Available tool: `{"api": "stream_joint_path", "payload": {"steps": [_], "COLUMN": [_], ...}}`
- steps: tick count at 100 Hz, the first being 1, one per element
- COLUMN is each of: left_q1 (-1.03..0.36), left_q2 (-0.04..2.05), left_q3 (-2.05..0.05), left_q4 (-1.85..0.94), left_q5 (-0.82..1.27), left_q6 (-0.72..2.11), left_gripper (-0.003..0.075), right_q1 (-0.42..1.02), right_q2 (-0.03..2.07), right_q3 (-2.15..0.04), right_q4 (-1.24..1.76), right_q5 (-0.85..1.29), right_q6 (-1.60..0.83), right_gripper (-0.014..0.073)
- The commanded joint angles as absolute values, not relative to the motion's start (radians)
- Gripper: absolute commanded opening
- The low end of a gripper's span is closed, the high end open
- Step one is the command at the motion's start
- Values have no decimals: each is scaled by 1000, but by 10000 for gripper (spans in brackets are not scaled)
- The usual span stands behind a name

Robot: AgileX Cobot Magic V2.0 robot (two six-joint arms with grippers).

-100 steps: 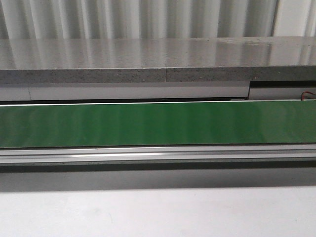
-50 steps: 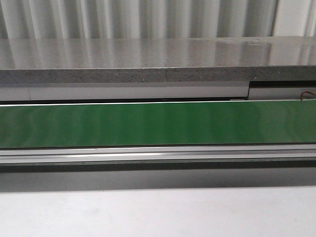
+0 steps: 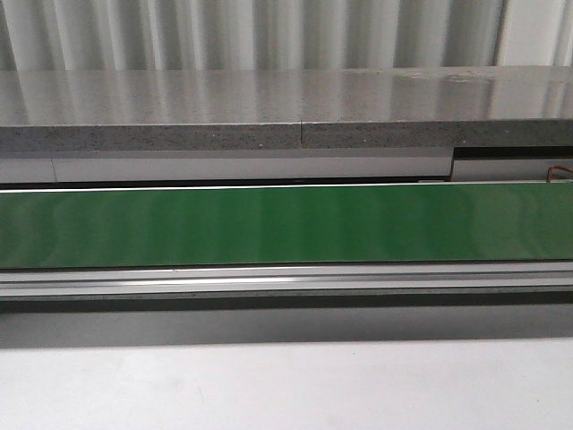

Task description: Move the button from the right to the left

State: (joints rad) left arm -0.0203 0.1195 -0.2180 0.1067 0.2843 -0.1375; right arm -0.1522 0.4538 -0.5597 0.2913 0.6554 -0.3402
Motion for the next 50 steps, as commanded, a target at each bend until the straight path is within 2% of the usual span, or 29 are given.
{"api": "stream_joint_path", "payload": {"steps": [1,18,50], "left_q1": [-29,-31,-87], "left_q2": [82,-45,-40], "left_q3": [-163,-45,23], "left_q4": [103,110,152], "left_q5": [133,116,36], "left_q6": [-138,-138,-145], "left_gripper": [-20,-20,-20], "right_q1": [-151,-151,-151], "right_q2": [458,458,458], "right_q3": [-587,-587,-587], "right_q4": [308,308,308], "right_q5": [586,586,587], "right_q6": [-348,-348,-348], "right_gripper": [-67,-67,-67]}}
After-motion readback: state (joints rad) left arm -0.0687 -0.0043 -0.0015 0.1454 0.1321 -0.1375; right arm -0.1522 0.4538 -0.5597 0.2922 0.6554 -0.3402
